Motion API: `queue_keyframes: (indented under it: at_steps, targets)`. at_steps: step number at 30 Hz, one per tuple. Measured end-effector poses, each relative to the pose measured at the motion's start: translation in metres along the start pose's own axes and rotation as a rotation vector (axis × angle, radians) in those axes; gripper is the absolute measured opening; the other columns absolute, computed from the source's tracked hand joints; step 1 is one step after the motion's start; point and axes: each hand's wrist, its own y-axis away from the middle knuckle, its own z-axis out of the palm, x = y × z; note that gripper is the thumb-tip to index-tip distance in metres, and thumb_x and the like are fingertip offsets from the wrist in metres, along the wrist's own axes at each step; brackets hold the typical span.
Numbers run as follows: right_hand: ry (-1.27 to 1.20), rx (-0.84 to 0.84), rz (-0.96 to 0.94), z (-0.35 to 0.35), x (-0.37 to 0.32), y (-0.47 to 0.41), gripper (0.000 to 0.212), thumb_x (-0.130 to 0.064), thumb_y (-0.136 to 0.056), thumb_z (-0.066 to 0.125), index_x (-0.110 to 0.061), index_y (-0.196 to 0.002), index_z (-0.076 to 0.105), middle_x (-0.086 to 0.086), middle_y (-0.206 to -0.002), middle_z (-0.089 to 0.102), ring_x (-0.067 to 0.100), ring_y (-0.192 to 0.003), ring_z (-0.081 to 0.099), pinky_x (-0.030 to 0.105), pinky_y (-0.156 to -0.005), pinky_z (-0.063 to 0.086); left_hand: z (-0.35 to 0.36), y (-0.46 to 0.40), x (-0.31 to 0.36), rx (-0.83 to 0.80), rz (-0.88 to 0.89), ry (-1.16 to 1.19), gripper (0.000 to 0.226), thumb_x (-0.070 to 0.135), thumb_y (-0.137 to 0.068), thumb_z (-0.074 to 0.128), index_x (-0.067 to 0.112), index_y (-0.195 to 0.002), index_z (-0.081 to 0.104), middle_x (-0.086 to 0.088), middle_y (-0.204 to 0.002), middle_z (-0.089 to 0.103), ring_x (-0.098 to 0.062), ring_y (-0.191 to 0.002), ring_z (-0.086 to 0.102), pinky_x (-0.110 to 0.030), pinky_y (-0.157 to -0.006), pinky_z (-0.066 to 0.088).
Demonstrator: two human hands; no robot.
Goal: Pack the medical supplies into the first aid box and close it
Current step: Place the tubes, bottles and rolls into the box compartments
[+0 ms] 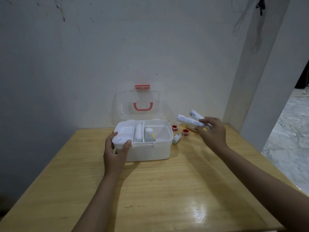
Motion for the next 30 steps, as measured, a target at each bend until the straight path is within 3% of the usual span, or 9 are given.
queue_keyframes:
  at_steps: [4, 8, 12, 16, 21, 25, 30]
  targets:
    - [0.092, -0.206, -0.227, -0.004, -0.03, -0.017, 0.025, -0.007, -0.072, 0.072, -0.009, -0.097, 0.072, 0.007, -0.105, 0.064, 0.01, -0.091, 0.054, 0.014, -0.074, 0.04, -0.001, 0.001, 0.003, -0.006, -0.007, 0.003, 0.051, 0.023, -0.08, 0.071, 0.025, -0.127, 0.049, 0.01, -0.125, 0.05, -0.01, -0.11, 0.05, -0.013, -0.073, 0.043]
    - [0.227, -0.443, -0.395, 0.002, -0.064, -0.031, 0.025, -0.006, -0.072, 0.071, -0.007, -0.097, 0.072, 0.008, -0.11, 0.065, 0.016, -0.096, 0.059, 0.024, -0.082, 0.047, -0.002, 0.001, 0.004, -0.02, -0.019, 0.013, 0.051, 0.024, -0.08, 0.071, 0.028, -0.125, 0.049, 0.011, -0.124, 0.051, -0.011, -0.11, 0.051, -0.018, -0.077, 0.045]
    - [0.352, -0.64, -0.482, 0.021, -0.087, -0.042, 0.024, -0.005, -0.07, 0.069, -0.01, -0.094, 0.073, 0.006, -0.109, 0.064, 0.02, -0.097, 0.061, 0.032, -0.085, 0.053, -0.003, 0.0, 0.003, -0.032, -0.017, 0.004, 0.052, 0.024, -0.08, 0.071, 0.026, -0.127, 0.049, 0.009, -0.129, 0.051, -0.01, -0.113, 0.05, -0.015, -0.075, 0.045]
    - [0.564, -0.826, -0.489, 0.051, -0.092, -0.045, 0.024, -0.005, -0.073, 0.065, -0.011, -0.095, 0.071, 0.005, -0.102, 0.063, 0.018, -0.09, 0.058, 0.03, -0.079, 0.054, -0.003, 0.0, 0.001, -0.027, -0.009, 0.0, 0.052, 0.023, -0.08, 0.071, 0.026, -0.127, 0.049, 0.01, -0.127, 0.05, -0.009, -0.113, 0.05, -0.011, -0.073, 0.044]
    - [0.527, -0.878, -0.378, 0.069, -0.087, -0.046, 0.025, -0.001, -0.072, 0.062, -0.014, -0.092, 0.071, 0.004, -0.103, 0.062, 0.014, -0.088, 0.055, 0.031, -0.08, 0.056, -0.002, -0.002, -0.001, -0.025, 0.001, 0.003, 0.052, 0.021, -0.08, 0.071, 0.025, -0.126, 0.049, 0.012, -0.124, 0.05, -0.004, -0.108, 0.05, -0.002, -0.068, 0.044]
    - [0.381, -0.895, -0.246, 0.068, -0.084, -0.046, 0.025, 0.003, -0.071, 0.058, -0.018, -0.08, 0.069, 0.006, -0.107, 0.063, 0.022, -0.1, 0.058, 0.037, -0.088, 0.055, -0.002, -0.002, -0.002, -0.022, -0.002, 0.006, 0.051, 0.022, -0.079, 0.072, 0.029, -0.125, 0.049, 0.014, -0.123, 0.05, 0.0, -0.105, 0.05, -0.011, -0.071, 0.049]
    - [0.412, -0.926, -0.297, 0.068, -0.086, -0.045, 0.025, 0.005, -0.071, 0.059, -0.018, -0.075, 0.067, 0.007, -0.109, 0.062, 0.024, -0.101, 0.057, 0.039, -0.089, 0.055, -0.003, -0.002, -0.004, -0.028, 0.004, 0.003, 0.053, 0.03, -0.077, 0.073, 0.033, -0.124, 0.047, 0.014, -0.125, 0.049, -0.001, -0.107, 0.05, -0.02, -0.076, 0.051]
